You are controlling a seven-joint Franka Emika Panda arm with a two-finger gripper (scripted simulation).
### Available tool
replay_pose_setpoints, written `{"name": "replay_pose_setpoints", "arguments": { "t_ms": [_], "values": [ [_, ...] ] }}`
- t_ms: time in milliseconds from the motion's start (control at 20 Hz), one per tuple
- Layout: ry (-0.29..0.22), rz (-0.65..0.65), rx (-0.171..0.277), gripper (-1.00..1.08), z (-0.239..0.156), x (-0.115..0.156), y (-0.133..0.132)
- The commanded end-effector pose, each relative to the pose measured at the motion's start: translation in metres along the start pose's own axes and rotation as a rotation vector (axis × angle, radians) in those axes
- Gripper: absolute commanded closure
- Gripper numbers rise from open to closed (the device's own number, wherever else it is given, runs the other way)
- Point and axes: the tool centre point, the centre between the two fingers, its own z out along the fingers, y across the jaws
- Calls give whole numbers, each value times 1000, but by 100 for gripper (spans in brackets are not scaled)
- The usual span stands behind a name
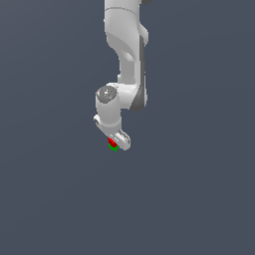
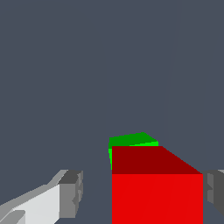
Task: Stack the red cube on top of the green cube.
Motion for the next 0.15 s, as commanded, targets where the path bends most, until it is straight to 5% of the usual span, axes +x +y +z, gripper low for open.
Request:
{"name": "replay_pose_setpoints", "arguments": {
  "t_ms": [0,100],
  "values": [
    [0,0,0,-92,0,0,0],
    [0,0,0,-92,0,0,0]
  ]
}}
